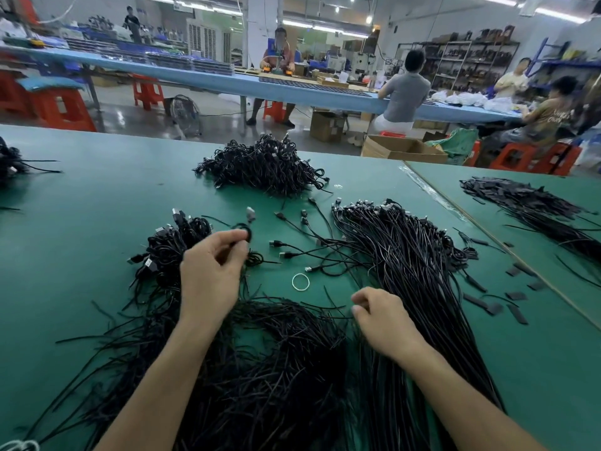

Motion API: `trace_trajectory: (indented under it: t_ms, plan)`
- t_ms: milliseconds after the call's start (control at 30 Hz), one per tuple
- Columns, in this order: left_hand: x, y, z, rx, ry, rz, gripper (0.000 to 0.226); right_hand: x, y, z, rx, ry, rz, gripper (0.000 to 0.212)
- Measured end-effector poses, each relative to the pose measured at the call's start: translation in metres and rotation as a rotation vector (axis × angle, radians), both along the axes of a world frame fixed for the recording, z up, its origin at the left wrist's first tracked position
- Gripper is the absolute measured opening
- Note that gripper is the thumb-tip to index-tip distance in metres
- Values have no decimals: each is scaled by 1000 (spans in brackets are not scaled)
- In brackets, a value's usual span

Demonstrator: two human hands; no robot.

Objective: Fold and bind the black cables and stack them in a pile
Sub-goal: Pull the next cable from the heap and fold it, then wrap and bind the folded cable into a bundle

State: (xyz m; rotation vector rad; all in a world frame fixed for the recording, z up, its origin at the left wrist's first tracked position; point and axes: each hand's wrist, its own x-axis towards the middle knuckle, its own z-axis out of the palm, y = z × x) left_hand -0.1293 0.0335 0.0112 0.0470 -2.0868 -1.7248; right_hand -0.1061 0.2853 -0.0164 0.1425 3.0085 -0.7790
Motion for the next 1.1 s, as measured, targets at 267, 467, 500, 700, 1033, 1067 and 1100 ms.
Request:
trace_trajectory:
  t_ms: [267, 467, 500, 700, 1033, 1067, 1100]
  plan:
    - [-52, -45, -20, -607, -304, 273, 56, -22, -3, -26, 277, -115, -158, 36]
    - [-62, -54, -31, -773, -420, 187, 61, -34, -1, -20, 295, -118, -303, 9]
    - [-62, -52, -29, -753, -398, 184, 60, -36, 0, -19, 263, -135, -312, 8]
    - [-38, -21, -21, -652, 30, 326, 33, -39, -1, 5, -178, -88, -260, 26]
    - [-12, 44, -24, -552, 153, -617, 35, 47, -56, 111, -533, 68, 583, 26]
    - [-13, 44, -26, -466, 135, -575, 23, 50, -54, 115, -499, 103, 579, 26]
    - [-15, 41, -27, -355, 78, -503, 18, 51, -49, 115, -457, 153, 523, 26]
